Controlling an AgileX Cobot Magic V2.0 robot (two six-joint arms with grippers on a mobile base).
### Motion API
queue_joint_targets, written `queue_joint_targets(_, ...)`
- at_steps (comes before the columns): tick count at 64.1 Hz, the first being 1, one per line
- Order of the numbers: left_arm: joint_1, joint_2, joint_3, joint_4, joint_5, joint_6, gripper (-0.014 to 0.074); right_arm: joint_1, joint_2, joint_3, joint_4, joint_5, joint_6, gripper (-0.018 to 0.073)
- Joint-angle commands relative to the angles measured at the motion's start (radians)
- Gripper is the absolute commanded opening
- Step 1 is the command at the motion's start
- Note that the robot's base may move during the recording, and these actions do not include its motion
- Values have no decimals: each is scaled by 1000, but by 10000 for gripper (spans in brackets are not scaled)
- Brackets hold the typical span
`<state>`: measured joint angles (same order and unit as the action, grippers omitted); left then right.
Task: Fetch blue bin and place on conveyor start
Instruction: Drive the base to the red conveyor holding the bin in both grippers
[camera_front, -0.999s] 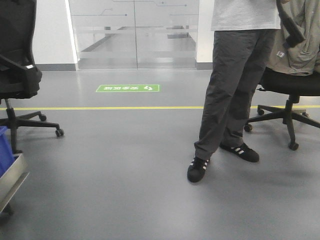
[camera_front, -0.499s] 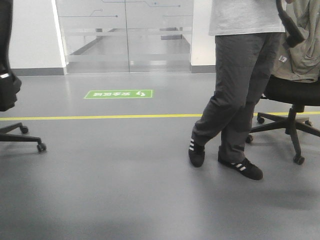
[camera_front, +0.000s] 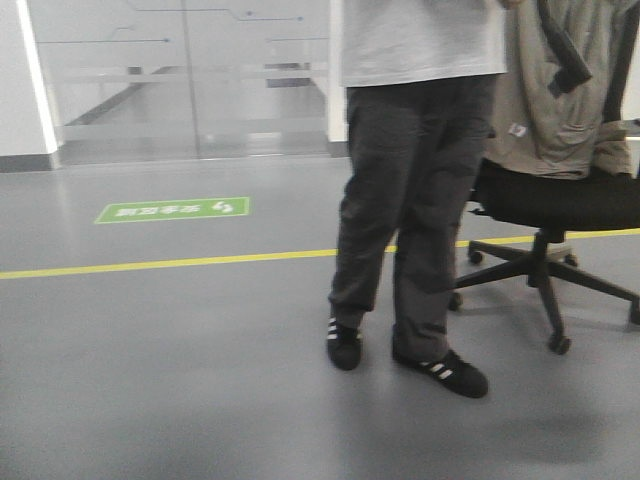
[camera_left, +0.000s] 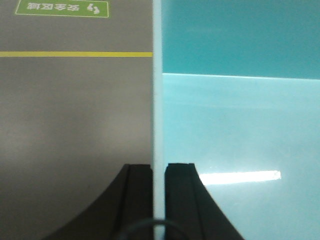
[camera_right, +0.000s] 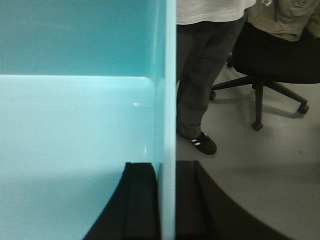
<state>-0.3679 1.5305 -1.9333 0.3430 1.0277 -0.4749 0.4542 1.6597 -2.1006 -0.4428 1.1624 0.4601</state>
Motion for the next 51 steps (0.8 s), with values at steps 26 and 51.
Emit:
queue_joint_targets(26, 2, -11, -15, 55, -29, 0, -111, -11, -17, -11, -92, 5, -16, -165)
queue_joint_targets(51, 2, -11, -15, 71, -29, 0, -111, -11, -17, -11, -92, -4, -16, -165)
